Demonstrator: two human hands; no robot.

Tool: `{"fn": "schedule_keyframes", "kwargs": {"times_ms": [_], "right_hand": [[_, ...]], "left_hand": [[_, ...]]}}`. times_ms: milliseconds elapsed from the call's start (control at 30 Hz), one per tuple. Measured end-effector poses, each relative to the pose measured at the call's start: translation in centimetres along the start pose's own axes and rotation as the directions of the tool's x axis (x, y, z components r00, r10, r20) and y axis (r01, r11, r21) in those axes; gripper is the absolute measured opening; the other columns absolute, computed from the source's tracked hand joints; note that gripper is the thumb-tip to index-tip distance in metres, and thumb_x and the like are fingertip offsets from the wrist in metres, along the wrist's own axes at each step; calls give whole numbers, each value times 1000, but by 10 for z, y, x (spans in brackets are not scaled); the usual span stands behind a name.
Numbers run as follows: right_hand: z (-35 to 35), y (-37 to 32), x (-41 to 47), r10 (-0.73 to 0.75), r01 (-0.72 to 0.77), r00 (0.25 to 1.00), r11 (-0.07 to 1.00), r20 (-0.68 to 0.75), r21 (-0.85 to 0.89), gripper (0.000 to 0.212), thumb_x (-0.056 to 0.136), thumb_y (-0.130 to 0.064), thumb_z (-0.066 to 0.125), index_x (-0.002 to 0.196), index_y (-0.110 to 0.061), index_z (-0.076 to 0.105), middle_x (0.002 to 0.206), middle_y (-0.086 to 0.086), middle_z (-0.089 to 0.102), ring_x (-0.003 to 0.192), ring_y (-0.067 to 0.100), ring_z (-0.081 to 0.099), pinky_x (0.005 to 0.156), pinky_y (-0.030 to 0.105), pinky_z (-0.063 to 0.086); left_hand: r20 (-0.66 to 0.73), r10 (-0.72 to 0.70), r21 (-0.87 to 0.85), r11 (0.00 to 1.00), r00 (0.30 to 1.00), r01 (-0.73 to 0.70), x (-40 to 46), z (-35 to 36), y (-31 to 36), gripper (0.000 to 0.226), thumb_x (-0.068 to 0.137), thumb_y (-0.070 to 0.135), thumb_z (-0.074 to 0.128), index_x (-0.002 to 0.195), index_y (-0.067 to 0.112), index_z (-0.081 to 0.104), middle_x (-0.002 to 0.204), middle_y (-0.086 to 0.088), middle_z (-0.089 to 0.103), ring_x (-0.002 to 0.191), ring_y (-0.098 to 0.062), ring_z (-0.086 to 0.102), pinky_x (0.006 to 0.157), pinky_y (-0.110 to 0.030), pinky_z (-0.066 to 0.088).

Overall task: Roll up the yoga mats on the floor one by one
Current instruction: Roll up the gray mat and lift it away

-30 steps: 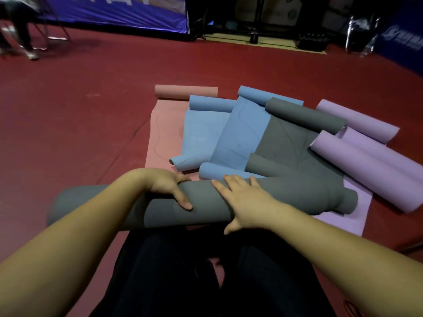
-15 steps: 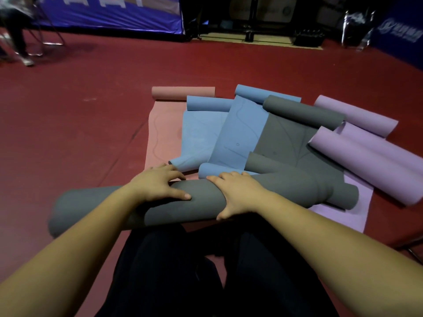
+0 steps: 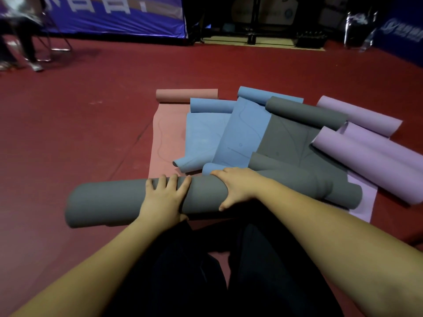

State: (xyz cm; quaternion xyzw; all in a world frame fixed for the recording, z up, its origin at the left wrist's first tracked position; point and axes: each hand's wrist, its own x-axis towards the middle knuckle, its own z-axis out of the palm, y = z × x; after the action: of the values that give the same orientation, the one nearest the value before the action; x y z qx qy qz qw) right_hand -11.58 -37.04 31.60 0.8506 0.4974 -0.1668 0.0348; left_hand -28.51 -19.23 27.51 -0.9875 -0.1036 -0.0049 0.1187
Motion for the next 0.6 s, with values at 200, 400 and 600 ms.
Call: {"fn": "schedule_keyframes", "kwargs": {"times_ms": [200, 400, 600], "right_hand": [[-16, 3, -9, -8, 8, 1000, 1000, 19, 13, 106, 61, -70, 76, 148, -35, 26, 140, -4, 50, 124, 20, 52, 94, 37, 45], [-44, 2, -29, -56, 53, 997, 997, 53, 57, 98, 59, -71, 76, 141, -40, 33, 130, -8, 57, 113, 17, 57, 91, 36, 47], [-62, 8, -45, -86, 48, 977, 980, 197, 192, 88, 60, -66, 80, 133, -45, 37, 121, -17, 58, 105, 10, 57, 95, 34, 45]], "left_hand": [[24, 23, -7, 1000, 999, -23, 7, -20, -2, 111, 62, 72, 67, 152, 27, 20, 145, -10, 40, 125, -33, 42, 103, -59, 33], [-4, 73, -47, 996, 997, -73, -5, -54, -9, 112, 57, 79, 60, 149, 29, 21, 136, -3, 47, 115, -29, 49, 95, -52, 40], [1, 137, -87, 987, 991, -136, -17, -84, -11, 112, 53, 86, 53, 148, 33, 27, 130, 5, 52, 114, -25, 52, 90, -45, 42]]}}
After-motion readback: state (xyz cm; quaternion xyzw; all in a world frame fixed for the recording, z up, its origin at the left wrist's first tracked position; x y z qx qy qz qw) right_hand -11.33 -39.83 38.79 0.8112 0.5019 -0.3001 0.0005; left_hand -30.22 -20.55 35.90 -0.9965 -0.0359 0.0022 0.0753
